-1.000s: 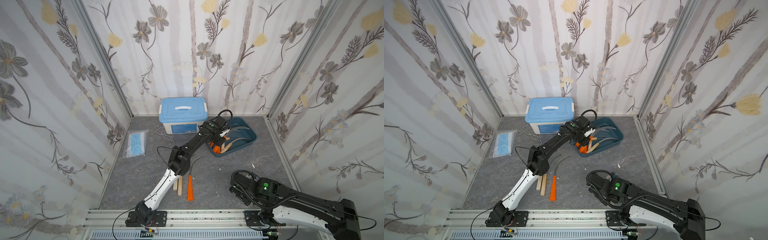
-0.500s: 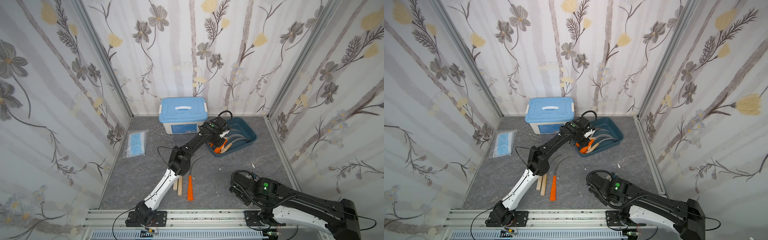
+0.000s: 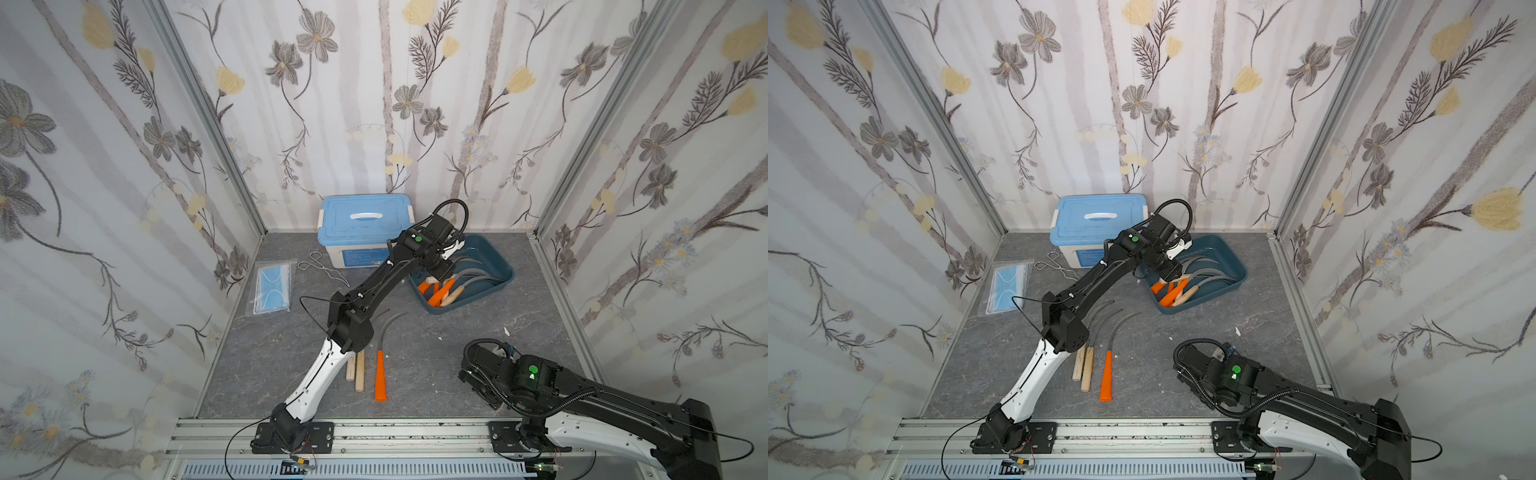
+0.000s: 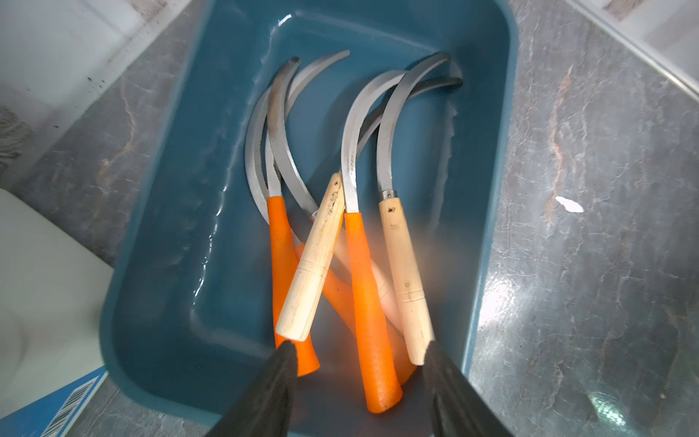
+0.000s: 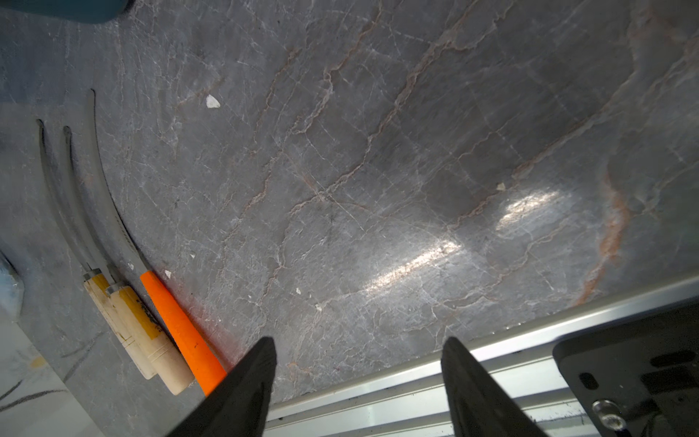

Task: Put small sickles into storage boxes
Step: Place the sickle in the storage box, then pick up the sickle at the center of the board.

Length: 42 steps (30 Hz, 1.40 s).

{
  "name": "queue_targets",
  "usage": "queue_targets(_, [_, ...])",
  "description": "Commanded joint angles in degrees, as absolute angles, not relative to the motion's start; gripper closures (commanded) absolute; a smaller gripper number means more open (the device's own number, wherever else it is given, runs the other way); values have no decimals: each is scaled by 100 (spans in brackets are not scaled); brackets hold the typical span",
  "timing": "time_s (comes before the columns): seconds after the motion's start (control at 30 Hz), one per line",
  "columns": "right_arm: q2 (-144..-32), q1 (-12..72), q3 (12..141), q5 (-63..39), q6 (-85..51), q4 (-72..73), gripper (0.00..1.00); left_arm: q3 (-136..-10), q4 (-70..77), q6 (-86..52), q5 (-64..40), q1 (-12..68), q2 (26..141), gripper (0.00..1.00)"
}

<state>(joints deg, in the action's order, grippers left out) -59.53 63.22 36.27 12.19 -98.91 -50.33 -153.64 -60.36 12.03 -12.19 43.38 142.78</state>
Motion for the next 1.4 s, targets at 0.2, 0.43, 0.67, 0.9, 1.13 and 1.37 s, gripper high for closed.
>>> queue_targets(0.2, [-6671,5654,4517,1358,-8493,-4749,29,-15416,-6600,1223,-1117,3772,13545,13])
queue_targets(0.43, [-8560,5477,6187,1273,-6847,-4701,28,-14631,-6823,1205,-1225,2820,12522,10])
queue_targets(0.67, [-10217,5438,7681,841,-5866,-4476,28,-13884,-7045,1427,-1342,1928,11638,5])
queue_targets(0.9, [-11021,5543,8681,450,-5309,-4639,28,-12630,-6668,1564,-1638,1202,10577,0])
queue_targets(1.13, [-11371,5535,9018,170,-4912,-4753,28,-11331,-6215,1642,-1536,789,9627,0])
queue_targets(1.37, [-11602,5537,9240,-25,-4625,-4797,28,-10499,-6140,1699,-1433,408,8926,0])
